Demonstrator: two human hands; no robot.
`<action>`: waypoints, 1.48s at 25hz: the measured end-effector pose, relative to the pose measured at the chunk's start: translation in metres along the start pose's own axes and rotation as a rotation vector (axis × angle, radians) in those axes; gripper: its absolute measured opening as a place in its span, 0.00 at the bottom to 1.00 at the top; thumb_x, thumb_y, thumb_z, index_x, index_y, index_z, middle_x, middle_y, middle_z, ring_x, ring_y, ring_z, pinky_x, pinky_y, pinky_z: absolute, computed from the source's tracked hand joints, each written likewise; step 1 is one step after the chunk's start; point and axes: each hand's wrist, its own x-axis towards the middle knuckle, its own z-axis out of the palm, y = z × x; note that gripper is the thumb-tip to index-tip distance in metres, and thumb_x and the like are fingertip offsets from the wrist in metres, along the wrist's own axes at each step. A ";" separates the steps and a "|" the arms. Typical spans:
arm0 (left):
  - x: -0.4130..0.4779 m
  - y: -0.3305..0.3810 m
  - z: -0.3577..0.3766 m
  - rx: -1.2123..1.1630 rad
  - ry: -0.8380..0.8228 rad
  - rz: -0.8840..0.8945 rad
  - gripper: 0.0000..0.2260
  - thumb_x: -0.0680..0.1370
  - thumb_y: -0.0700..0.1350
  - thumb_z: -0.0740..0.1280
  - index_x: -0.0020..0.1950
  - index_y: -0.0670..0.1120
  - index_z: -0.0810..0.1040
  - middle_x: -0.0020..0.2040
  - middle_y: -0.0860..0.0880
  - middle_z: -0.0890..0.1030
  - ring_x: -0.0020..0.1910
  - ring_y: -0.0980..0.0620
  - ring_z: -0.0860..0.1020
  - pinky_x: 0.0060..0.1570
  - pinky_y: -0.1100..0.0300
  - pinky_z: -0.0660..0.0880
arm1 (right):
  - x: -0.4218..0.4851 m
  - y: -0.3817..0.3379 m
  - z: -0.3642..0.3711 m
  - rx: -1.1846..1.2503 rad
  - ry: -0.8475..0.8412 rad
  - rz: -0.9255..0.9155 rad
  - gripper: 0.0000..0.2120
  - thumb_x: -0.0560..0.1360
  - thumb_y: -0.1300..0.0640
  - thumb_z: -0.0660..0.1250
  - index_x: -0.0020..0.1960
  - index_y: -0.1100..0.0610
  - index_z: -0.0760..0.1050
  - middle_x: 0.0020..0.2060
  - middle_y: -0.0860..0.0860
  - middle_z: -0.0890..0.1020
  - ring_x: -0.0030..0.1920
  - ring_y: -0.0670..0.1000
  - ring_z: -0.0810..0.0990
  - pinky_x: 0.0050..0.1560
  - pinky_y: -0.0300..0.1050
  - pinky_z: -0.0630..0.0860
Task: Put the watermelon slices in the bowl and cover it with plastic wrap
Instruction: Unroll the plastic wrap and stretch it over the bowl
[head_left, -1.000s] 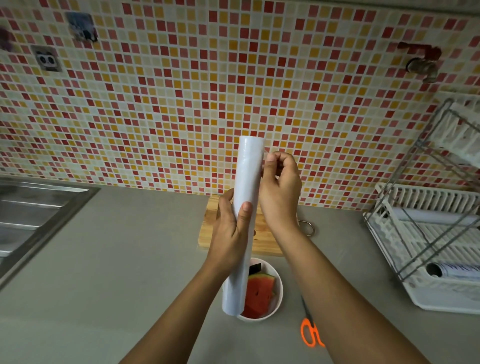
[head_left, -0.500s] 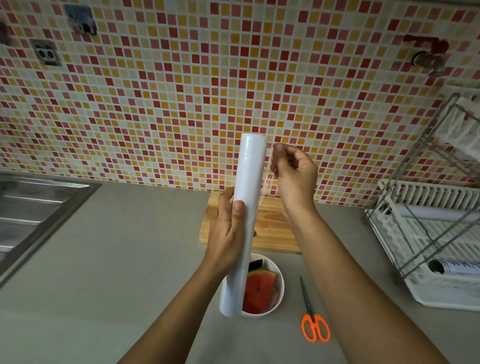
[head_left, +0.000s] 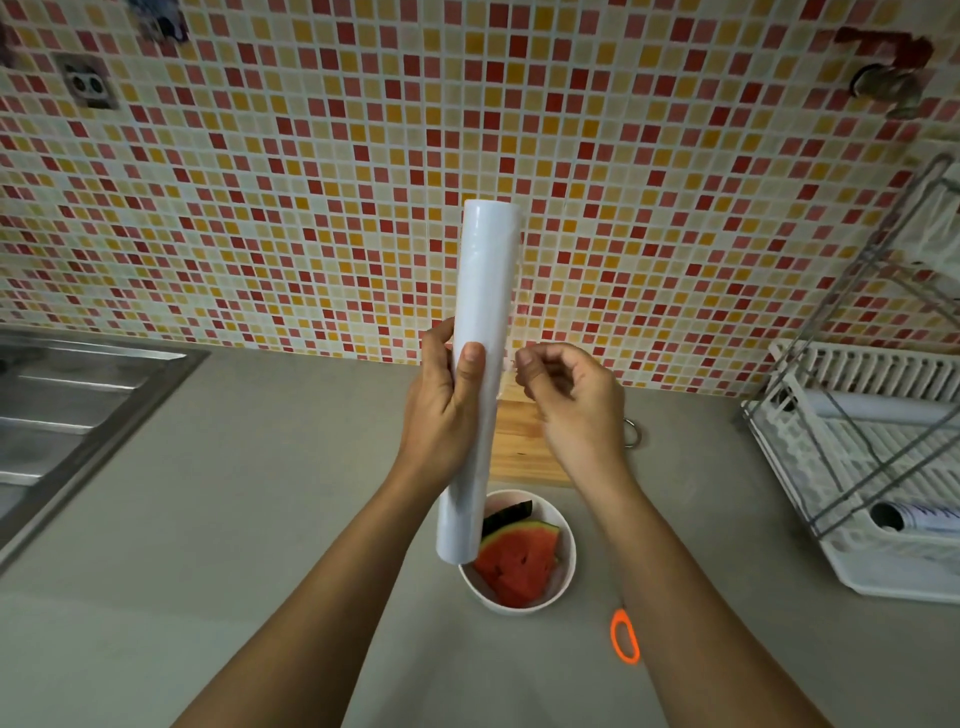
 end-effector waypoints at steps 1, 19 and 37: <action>0.002 0.002 0.001 -0.004 -0.004 0.006 0.11 0.78 0.59 0.53 0.59 0.60 0.62 0.46 0.63 0.75 0.43 0.68 0.77 0.34 0.74 0.72 | 0.003 0.000 -0.002 -0.017 0.010 0.011 0.03 0.74 0.52 0.67 0.41 0.48 0.76 0.37 0.47 0.83 0.41 0.48 0.82 0.47 0.47 0.80; 0.025 0.020 0.005 -0.081 -0.068 0.057 0.14 0.79 0.57 0.52 0.61 0.53 0.61 0.50 0.60 0.73 0.45 0.71 0.75 0.37 0.76 0.72 | -0.001 -0.017 -0.002 0.233 -0.038 0.166 0.04 0.68 0.48 0.73 0.41 0.46 0.82 0.41 0.48 0.86 0.45 0.48 0.84 0.48 0.45 0.80; 0.026 0.019 -0.005 -0.076 -0.029 0.054 0.15 0.79 0.56 0.52 0.63 0.51 0.61 0.48 0.61 0.72 0.44 0.73 0.75 0.37 0.77 0.71 | -0.008 -0.017 -0.006 -0.139 -0.093 0.020 0.02 0.71 0.53 0.71 0.40 0.50 0.81 0.34 0.42 0.83 0.38 0.44 0.82 0.46 0.45 0.80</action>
